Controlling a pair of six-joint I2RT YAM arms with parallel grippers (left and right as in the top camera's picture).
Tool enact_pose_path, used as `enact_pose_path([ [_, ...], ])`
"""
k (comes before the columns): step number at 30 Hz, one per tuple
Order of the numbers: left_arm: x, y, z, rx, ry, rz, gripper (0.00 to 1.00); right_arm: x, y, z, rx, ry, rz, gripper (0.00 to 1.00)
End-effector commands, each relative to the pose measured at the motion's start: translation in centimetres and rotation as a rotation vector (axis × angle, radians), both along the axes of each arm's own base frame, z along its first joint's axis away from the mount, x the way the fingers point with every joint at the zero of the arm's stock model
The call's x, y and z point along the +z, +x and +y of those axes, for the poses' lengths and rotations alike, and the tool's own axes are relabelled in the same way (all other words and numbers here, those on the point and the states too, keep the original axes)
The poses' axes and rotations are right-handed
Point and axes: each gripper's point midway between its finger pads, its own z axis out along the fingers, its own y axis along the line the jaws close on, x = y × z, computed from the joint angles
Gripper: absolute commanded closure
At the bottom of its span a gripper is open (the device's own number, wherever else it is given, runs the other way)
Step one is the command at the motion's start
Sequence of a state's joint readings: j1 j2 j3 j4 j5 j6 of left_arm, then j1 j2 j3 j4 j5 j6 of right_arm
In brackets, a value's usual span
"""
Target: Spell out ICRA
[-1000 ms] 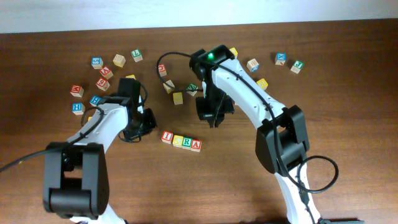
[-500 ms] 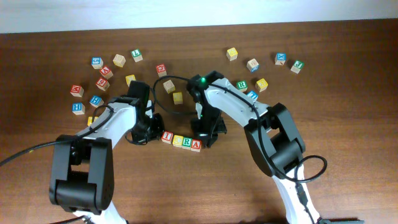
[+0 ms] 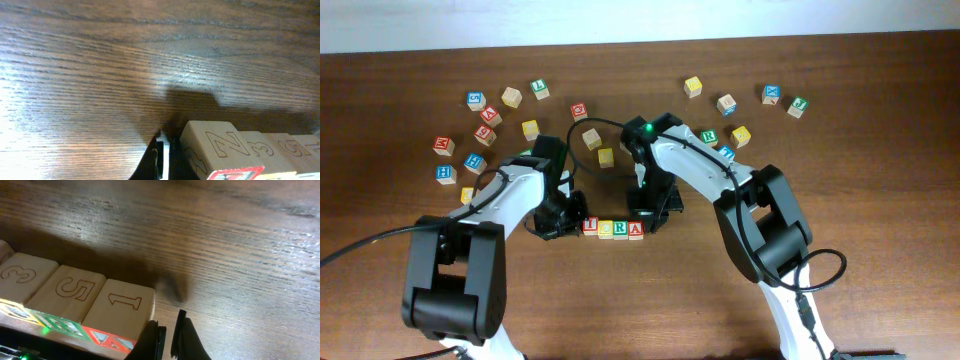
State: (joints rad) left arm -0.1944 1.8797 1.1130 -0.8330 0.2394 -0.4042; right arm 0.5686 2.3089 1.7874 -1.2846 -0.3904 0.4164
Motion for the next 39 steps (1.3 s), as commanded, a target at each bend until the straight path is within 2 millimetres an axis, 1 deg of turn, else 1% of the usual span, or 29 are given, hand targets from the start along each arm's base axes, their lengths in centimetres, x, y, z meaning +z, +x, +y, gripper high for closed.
enact_pose_path([
  [1,-0.7,-1.0,-0.7,-0.028,-0.018,0.049,1.0,0.1,0.7,-0.3,-0.036,0.019,-0.003,0.96],
  [3,-0.6,-1.3,-0.7,-0.029,-0.016,0.06,1.0,0.2,1.3,-1.3,-0.066,0.013,0.008,0.96],
  [5,-0.7,-1.0,-0.7,-0.029,-0.018,0.049,1.0,0.2,1.2,-1.6,-0.072,0.009,0.015,0.96],
  [8,-0.7,-0.8,-0.7,-0.029,-0.02,0.038,1.0,0.2,0.9,-1.4,-0.063,0.005,0.021,0.96],
  [13,-0.8,-0.6,-0.5,-0.032,-0.003,0.031,1.0,0.2,0.1,-0.4,-0.079,-0.015,0.029,0.96],
  [20,-0.8,-0.2,-0.8,-0.038,-0.008,0.009,1.0,0.2,0.4,-0.4,-0.113,-0.022,0.027,0.96],
  [27,-0.8,0.5,-0.9,-0.038,-0.012,-0.018,1.0,0.1,1.4,-1.3,-0.153,-0.022,0.026,0.96],
  [30,-0.6,1.1,-0.5,-0.025,-0.006,-0.031,1.0,0.2,1.3,-1.5,-0.17,-0.03,0.034,0.96],
  [32,0.1,2.0,0.4,0.006,-0.004,-0.039,1.0,0.2,1.3,-1.5,-0.19,-0.041,0.042,0.96],
  [33,0.6,2.7,1.4,0.025,0.023,-0.049,1.0,0.1,1.4,-1.5,-0.19,-0.039,0.037,0.96],
  [34,1.1,3.2,2.1,0.032,0.051,-0.057,1.0,0.0,1.6,-1.7,-0.188,-0.05,0.024,0.96],
  [35,1.6,3.6,2.4,0.036,0.063,-0.066,1.0,-0.1,1.8,-2.1,-0.186,-0.068,0.011,0.96],
  [36,2.8,4.9,2.4,0.04,0.064,-0.096,1.0,-0.4,2.8,-3.9,-0.203,-0.115,-0.015,0.96],
  [38,4.0,6.3,1.9,0.038,0.047,-0.139,1.0,-0.3,3.8,-5.7,-0.237,-0.107,-0.009,0.96],
  [39,4.1,6.6,1.7,0.036,0.044,-0.15,1.0,-0.2,4.2,-6.6,-0.231,-0.081,-0.004,0.96],
])
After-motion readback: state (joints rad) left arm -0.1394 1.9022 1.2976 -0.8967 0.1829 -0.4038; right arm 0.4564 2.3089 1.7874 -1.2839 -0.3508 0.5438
